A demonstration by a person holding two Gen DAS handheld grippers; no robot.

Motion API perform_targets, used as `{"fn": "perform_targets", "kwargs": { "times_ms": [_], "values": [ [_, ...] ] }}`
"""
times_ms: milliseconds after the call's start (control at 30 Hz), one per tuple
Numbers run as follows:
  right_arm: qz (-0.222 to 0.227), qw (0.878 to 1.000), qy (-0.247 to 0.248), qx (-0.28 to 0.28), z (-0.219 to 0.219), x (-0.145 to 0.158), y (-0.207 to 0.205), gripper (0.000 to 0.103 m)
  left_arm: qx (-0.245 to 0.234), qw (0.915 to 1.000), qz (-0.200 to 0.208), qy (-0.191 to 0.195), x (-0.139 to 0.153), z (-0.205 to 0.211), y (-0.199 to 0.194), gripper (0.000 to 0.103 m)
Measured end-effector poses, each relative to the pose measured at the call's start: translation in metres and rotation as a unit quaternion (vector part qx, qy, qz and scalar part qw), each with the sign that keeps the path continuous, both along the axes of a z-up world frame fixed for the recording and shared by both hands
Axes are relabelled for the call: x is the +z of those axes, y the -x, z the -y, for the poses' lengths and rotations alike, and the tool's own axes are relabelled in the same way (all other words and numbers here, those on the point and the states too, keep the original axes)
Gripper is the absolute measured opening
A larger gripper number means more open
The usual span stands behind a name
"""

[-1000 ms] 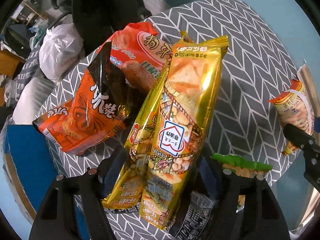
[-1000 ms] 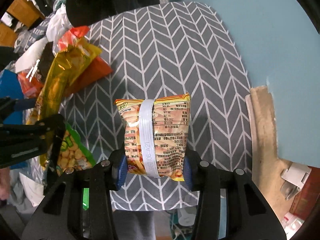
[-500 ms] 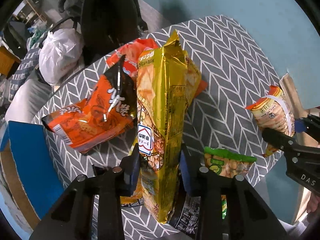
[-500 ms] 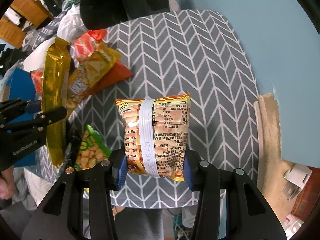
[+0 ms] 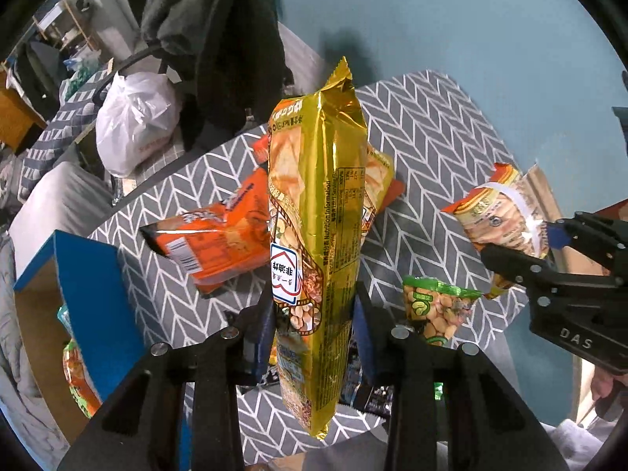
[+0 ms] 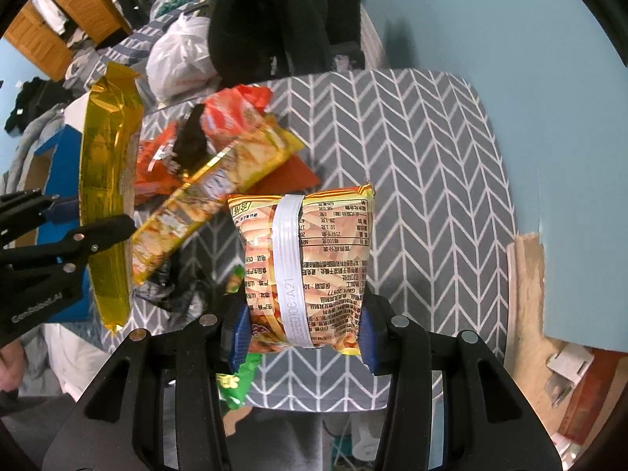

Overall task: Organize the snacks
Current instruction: 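Carry both packets into the box and open both grippers to release them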

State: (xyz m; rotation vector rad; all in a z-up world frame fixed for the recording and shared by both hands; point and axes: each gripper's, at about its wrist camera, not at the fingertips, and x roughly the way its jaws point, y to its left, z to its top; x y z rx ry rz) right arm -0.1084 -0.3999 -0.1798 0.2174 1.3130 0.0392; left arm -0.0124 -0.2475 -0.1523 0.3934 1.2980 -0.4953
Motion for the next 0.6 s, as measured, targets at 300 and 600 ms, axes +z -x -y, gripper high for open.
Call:
{"fn": "perform_targets", "kwargs": {
  "times_ms": [300,600],
  "values": [
    [0.021,1.000,0.001,0.023,-0.029,0.029,-0.010,0.043,0.016,0.9997,0.015,0.009,0.025,-0.037,-0.003,0.036],
    [0.040,0.998,0.004,0.054,-0.067,0.052,-0.026,0.043,0.051,0.9982,0.029,0.013,0.044,-0.087,-0.009,0.036]
  ]
}}
